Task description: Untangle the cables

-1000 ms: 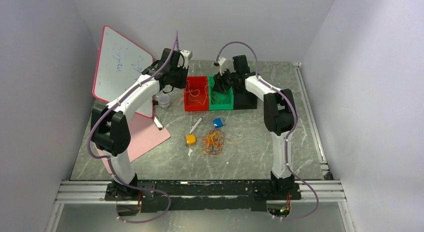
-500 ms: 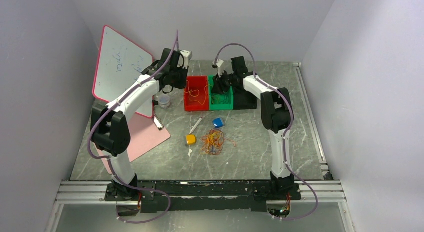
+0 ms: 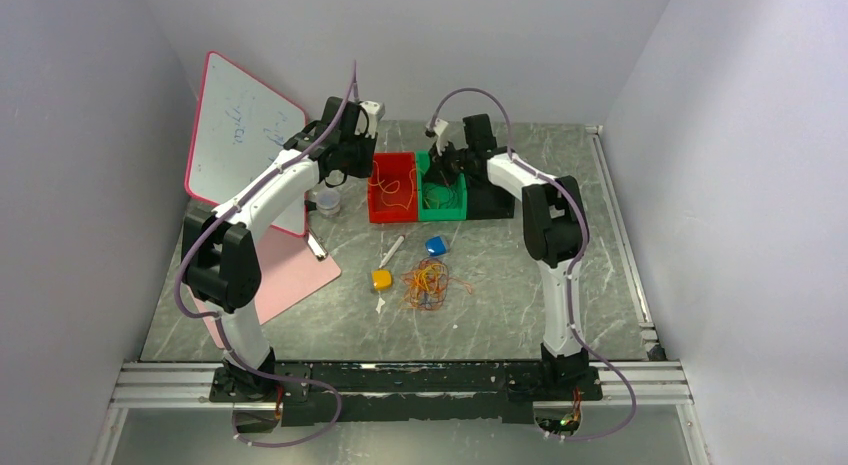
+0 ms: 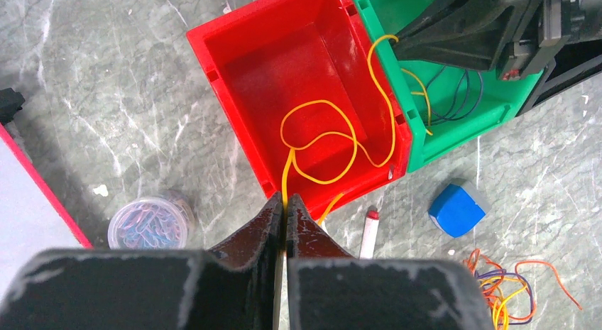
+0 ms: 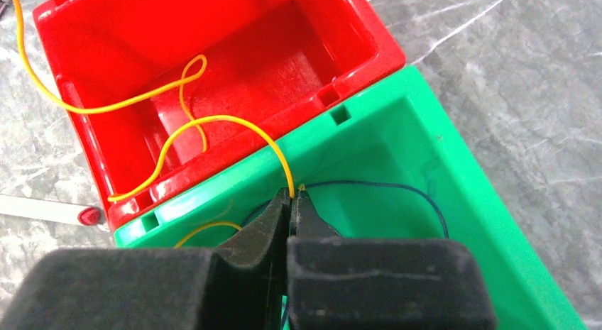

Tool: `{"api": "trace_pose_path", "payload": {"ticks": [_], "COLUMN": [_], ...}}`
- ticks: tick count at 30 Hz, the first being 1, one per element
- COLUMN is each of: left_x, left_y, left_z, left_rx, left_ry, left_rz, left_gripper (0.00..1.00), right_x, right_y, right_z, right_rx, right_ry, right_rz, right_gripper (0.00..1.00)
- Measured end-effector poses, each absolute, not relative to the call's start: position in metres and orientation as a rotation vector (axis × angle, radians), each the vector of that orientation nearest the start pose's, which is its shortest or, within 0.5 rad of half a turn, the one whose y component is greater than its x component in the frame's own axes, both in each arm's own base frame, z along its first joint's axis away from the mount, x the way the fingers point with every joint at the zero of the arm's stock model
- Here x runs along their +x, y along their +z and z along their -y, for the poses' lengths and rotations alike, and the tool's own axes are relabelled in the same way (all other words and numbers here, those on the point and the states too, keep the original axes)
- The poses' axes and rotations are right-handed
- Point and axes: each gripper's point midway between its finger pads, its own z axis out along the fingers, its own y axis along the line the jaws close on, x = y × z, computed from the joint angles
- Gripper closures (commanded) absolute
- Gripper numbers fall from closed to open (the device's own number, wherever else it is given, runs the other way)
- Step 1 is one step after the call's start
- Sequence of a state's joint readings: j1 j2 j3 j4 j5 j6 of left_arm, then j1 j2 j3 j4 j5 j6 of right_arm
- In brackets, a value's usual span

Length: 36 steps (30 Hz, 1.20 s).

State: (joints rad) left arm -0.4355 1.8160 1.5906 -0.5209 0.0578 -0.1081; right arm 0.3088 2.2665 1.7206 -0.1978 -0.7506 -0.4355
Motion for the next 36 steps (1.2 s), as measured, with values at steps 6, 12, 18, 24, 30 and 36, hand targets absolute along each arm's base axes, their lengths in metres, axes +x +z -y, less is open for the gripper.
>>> {"api": "trace_pose_path", "payload": {"ticks": [6,12,18,24,30,36], "left_x": [0.439,0.439,0.439,0.439,0.439,0.439], "left_y": [0.174,0.174,0.174,0.174,0.174,0.174], "left_z": [0.22,0.22,0.22,0.22,0.22,0.22], "left_rx": [0.41,0.41,0.41,0.41,0.409,0.407], "left_ry": [-0.34,-0.34,-0.34,-0.34,-0.34,-0.341], "left_rz": [-2.304,-2.304,-2.304,-2.305,-2.305,-2.305], "left_gripper": [0.93,0.93,0.93,0.93,0.93,0.93], "right_x": [0.493,0.491,0.495,0.494,0.487,0.477], "right_y": [0.07,0.111,0.166,0.199,0.205,0.213], "right_z": [-0.265,-0.256,-0.253,-0.251,-0.26,-0.289], "right_rx": [-1.121,-1.095,-1.068,-1.029,-0.995,-0.978], "right_ry": [0.767,0.692,0.616,0.584,0.577,0.607], "right_rz": [-1.887,-1.824,-1.72,-1.67,-1.679,-1.662], "right_gripper": [1.0,1.0,1.0,1.0,1.0,1.0]}}
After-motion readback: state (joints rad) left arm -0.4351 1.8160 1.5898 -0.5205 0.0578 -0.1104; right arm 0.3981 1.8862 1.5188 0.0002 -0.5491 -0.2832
